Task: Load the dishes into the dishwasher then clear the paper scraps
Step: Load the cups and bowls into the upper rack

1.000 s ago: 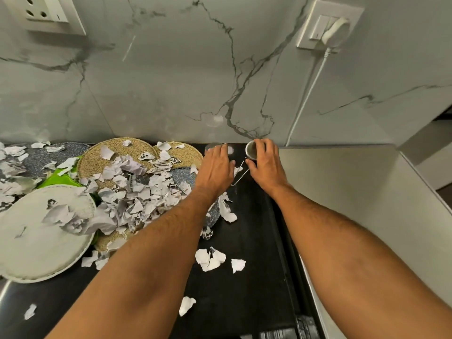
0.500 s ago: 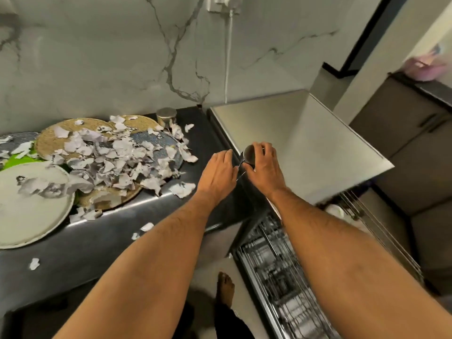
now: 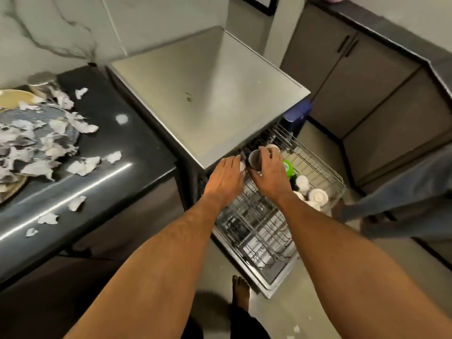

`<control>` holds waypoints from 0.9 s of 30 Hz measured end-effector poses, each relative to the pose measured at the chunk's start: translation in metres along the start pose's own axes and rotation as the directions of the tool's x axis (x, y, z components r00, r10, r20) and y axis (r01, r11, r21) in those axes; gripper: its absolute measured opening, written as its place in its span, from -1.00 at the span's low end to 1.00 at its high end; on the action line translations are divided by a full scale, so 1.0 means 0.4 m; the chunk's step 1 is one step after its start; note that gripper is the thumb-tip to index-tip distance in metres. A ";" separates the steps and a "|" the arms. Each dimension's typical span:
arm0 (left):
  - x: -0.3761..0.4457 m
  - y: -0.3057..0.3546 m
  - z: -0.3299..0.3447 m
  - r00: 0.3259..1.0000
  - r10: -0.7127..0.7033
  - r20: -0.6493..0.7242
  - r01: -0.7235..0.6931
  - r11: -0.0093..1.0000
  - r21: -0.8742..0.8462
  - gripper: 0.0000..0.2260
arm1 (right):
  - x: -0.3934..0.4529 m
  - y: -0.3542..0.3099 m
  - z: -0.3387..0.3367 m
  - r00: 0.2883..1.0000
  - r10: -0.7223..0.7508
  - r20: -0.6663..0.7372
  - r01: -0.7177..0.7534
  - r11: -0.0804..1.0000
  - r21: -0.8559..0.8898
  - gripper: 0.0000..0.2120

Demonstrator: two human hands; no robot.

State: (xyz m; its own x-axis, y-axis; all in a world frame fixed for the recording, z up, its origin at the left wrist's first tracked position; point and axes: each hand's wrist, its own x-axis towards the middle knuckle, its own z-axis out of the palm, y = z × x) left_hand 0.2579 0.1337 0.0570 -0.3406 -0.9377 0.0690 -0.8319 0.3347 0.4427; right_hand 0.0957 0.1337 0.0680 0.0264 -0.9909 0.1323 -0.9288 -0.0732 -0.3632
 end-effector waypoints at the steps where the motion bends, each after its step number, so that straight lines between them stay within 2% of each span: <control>1: 0.009 0.027 0.038 1.000 -0.004 0.016 0.004 1.000 -0.013 -0.52 | -0.014 0.044 0.001 1.000 0.020 0.011 -0.020 1.000 -0.004 -0.36; 7: 0.023 0.178 0.258 0.991 -0.009 0.131 0.017 0.998 -0.055 -0.55 | -0.095 0.285 0.039 0.985 0.154 0.075 -0.152 0.988 -0.020 -0.36; 12: 0.002 0.255 0.427 0.974 -0.039 0.224 0.049 0.998 -0.036 -0.54 | -0.171 0.442 0.109 0.964 0.209 0.167 -0.204 0.978 -0.045 -0.34; 17: -0.022 0.274 0.549 0.949 -0.099 0.300 0.112 0.993 -0.027 -0.53 | -0.230 0.514 0.211 0.920 0.244 0.306 -0.241 0.969 -0.047 -0.26; 22: -0.049 0.246 0.642 0.913 -0.163 0.374 0.163 0.986 0.030 -0.52 | -0.293 0.542 0.304 0.895 0.209 0.395 -0.208 0.977 -0.046 -0.36; 27: -0.048 0.228 0.691 0.880 -0.232 0.414 0.231 0.972 0.053 -0.51 | -0.314 0.561 0.361 0.869 0.238 0.435 -0.250 0.968 -0.029 -0.41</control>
State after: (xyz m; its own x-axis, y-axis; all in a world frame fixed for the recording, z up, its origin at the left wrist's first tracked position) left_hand 0.0674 0.2081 -0.1511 -0.2886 -0.8642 -0.4121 -0.9099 0.1135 0.3991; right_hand -0.0626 0.2253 -0.1632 -0.0372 -0.9274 -0.3722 -0.9161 0.1805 -0.3581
